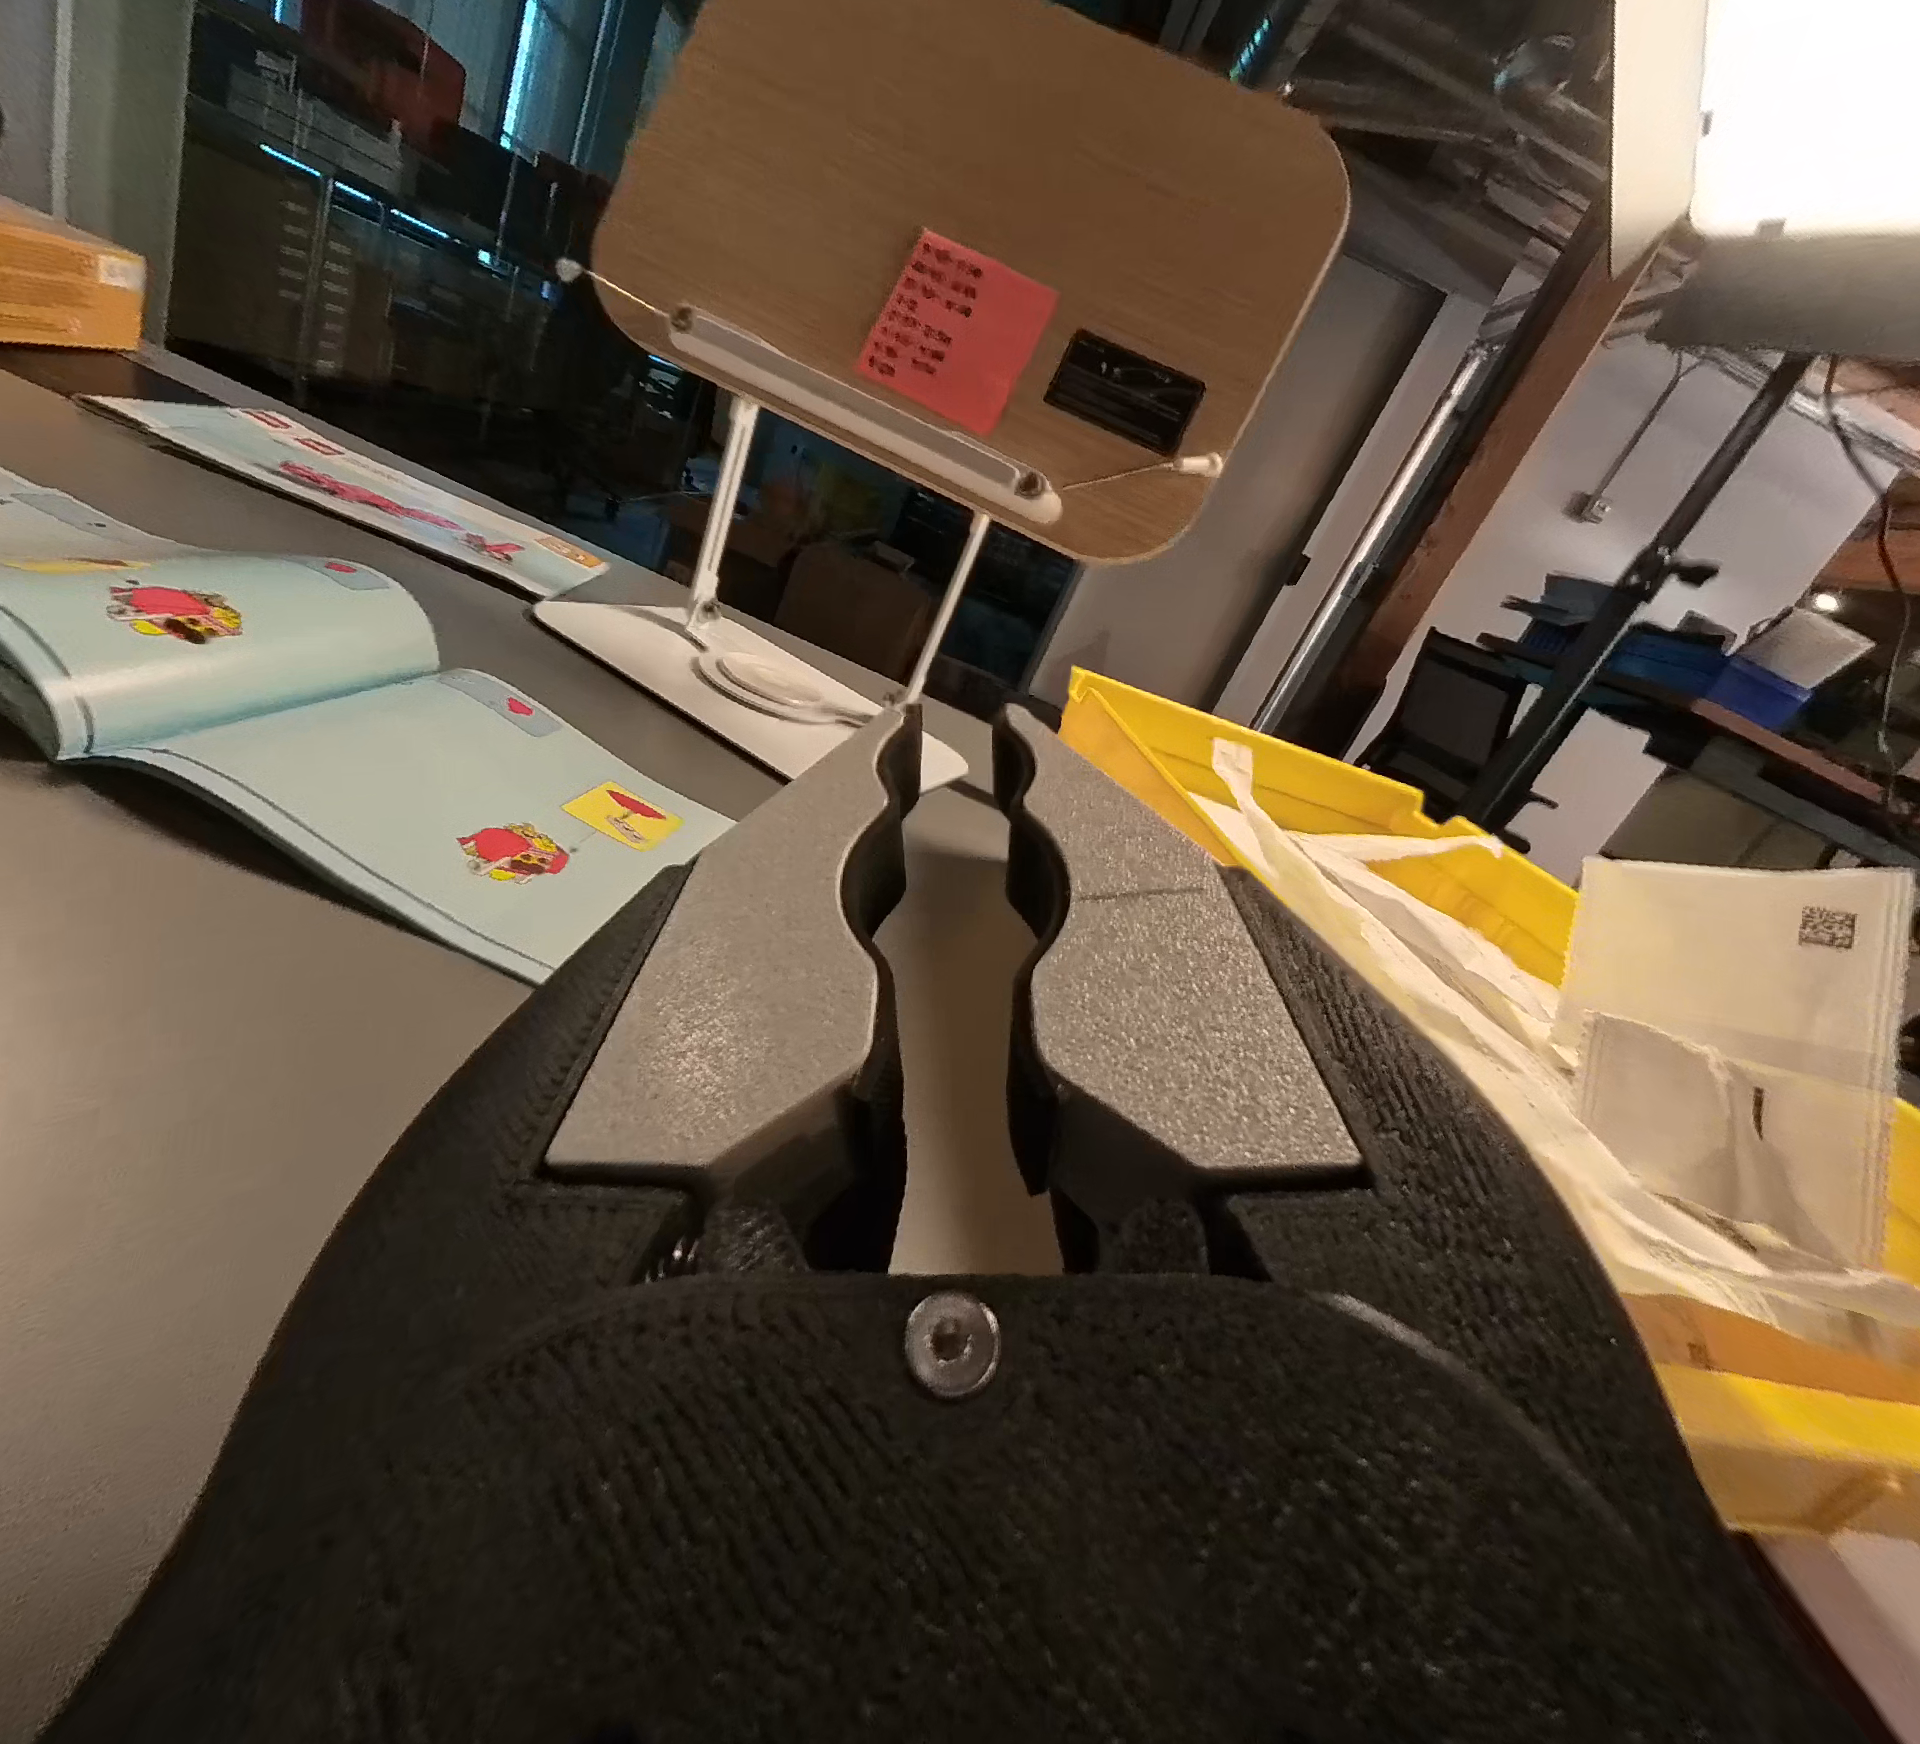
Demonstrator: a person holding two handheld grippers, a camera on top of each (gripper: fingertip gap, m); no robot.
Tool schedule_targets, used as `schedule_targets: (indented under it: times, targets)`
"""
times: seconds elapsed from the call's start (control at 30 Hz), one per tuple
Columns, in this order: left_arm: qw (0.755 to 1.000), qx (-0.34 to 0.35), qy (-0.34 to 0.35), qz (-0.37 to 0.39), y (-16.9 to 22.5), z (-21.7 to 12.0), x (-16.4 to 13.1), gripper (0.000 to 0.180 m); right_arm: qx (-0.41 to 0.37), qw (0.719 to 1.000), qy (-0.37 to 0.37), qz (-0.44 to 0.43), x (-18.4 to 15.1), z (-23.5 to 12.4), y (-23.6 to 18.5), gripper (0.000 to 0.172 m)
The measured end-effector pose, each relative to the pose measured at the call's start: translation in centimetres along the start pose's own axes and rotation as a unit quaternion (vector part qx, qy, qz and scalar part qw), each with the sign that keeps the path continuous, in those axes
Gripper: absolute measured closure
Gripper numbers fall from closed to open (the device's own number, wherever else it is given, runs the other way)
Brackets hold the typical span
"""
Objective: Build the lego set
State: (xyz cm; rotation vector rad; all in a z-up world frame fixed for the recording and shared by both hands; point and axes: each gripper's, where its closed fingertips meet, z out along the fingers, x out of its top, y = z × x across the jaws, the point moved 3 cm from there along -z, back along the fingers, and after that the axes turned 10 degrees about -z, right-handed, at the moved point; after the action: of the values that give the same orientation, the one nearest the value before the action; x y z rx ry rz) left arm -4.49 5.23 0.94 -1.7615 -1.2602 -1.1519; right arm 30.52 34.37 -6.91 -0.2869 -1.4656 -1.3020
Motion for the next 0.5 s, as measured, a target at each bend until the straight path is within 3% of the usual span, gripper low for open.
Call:
schedule_targets:
  times: [0.13, 0.23, 0.33, 0.5]
  targets:
    - [0.987, -0.117, 0.069, -0.085, 6.4, 2.3, 0.0, 0.175, 0.040, 0.996, 0.065, -0.036, 4.6, -1.6, -2.1, 0.157]
    - [0.968, -0.206, 0.070, -0.124, 10.3, 4.4, -0.7, 0.176, 0.148, 0.976, 0.159, -0.026, 10.8, -4.1, -6.2, 0.158]
    - [0.951, -0.248, 0.108, -0.151, 11.9, 5.3, -0.5, 0.176, 0.268, 0.935, 0.231, 0.004, 16.1, -7.2, -10.7, 0.153]
    - [0.931, -0.281, 0.120, -0.201, 12.2, 6.9, -0.7, 0.177, 0.394, 0.883, 0.251, 0.038, 20.0, -10.0, -15.5, 0.138]
